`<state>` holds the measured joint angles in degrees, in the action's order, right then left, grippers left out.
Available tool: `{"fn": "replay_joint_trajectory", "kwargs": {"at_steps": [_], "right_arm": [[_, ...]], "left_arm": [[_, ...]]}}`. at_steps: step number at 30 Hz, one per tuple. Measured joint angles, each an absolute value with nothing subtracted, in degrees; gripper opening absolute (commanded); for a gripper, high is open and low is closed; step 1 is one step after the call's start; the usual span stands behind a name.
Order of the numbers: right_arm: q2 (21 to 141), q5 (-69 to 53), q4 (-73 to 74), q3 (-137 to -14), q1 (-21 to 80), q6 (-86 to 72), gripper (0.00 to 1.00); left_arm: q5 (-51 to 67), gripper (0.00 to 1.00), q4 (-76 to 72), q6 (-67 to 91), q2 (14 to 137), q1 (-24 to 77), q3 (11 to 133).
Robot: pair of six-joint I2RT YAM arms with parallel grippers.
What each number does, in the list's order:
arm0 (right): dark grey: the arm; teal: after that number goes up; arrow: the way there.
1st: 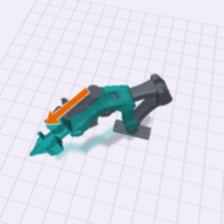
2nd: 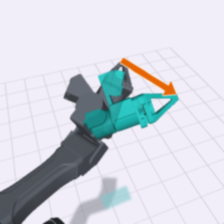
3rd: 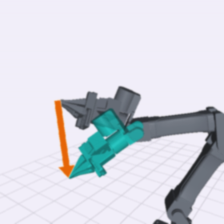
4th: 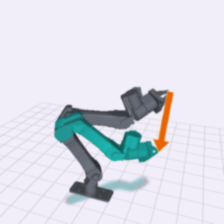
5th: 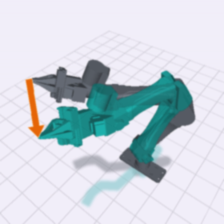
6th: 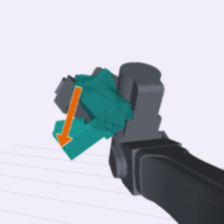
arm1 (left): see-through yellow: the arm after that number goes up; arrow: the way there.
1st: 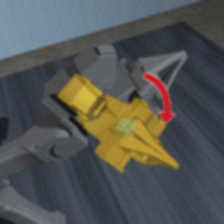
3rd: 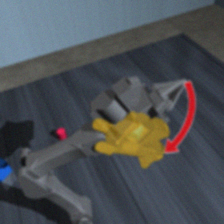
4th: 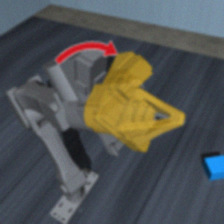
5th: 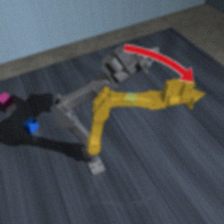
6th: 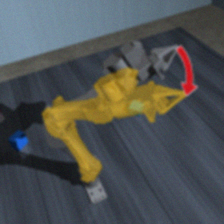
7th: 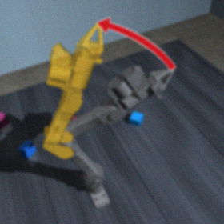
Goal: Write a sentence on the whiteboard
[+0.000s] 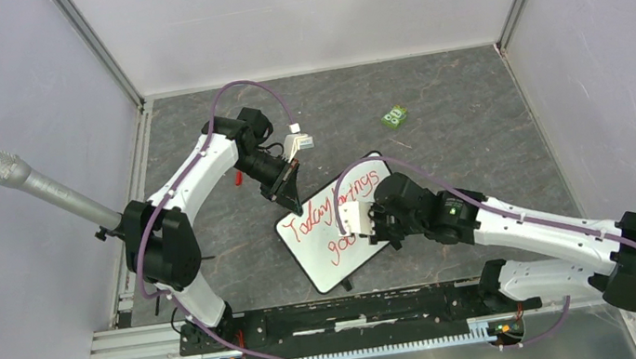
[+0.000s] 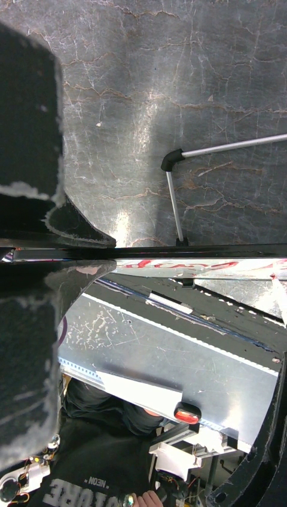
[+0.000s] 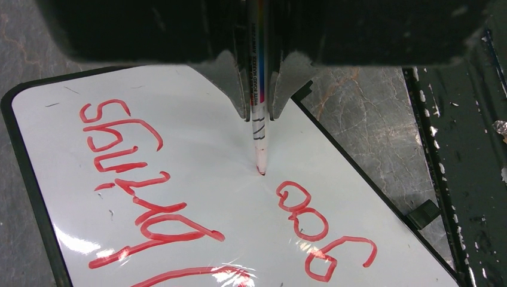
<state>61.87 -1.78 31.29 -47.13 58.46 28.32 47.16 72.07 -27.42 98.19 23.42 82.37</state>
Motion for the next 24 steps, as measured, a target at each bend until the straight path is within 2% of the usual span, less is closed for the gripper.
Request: {"fn": "replay_joint_trajectory", "kwargs": {"at_steps": [24], "right_arm": [[62.6, 0.0, 33.3, -46.5, 60.4, 30.4, 0.0]], "left_arm": [[47.2, 0.02, 72.0, -27.4, 98.2, 23.4, 82.3]]}}
